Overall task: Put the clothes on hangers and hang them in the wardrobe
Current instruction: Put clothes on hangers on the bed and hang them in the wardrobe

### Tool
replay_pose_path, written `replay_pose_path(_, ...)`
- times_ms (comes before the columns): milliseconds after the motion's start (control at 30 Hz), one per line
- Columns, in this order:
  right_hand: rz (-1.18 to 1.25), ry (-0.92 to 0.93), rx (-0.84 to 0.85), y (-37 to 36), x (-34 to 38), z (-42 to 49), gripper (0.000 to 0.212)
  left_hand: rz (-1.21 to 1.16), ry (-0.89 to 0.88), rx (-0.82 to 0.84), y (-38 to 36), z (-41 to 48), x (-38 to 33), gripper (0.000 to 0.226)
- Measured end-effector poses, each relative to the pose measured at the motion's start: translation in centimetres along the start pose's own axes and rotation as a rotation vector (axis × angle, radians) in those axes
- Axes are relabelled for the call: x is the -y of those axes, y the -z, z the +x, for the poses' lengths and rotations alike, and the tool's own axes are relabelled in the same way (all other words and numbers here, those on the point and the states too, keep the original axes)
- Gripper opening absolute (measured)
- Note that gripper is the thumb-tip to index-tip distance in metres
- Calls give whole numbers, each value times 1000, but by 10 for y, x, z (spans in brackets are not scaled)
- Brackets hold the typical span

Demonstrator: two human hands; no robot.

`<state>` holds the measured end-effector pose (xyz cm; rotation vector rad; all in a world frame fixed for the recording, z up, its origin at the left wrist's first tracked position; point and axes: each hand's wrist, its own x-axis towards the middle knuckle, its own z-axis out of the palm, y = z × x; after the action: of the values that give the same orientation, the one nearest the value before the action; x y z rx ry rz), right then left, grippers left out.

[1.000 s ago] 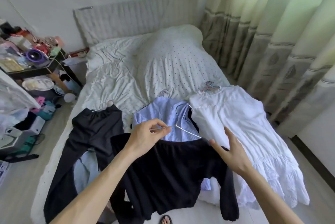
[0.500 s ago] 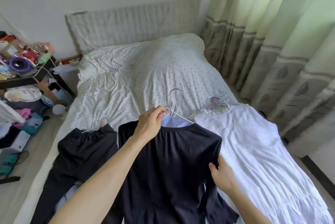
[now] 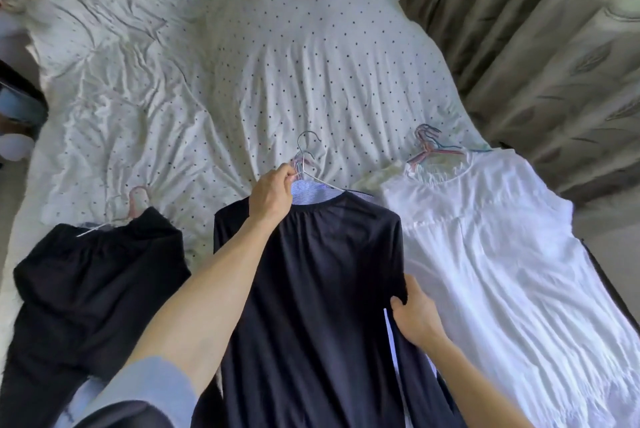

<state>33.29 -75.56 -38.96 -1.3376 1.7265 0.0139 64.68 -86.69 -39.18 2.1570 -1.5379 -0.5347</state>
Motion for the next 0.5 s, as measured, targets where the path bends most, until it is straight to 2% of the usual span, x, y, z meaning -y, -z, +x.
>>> replay_pose_path(133,-61,-26,55,-30,-8,36,42,78,76,55,-48,35,31,15)
replay_pose_path(267,-255,-4,122,-69,-33,61,74,179,110,82,-96,65,68,13)
replay_pose_path(333,-351,23,132,-88,-47,68,84,214,104,109,-121,75,85,17)
replay_pose_path(500,-560,82,157,-115,-74,78,84,239,171,179,-162,79,112,28)
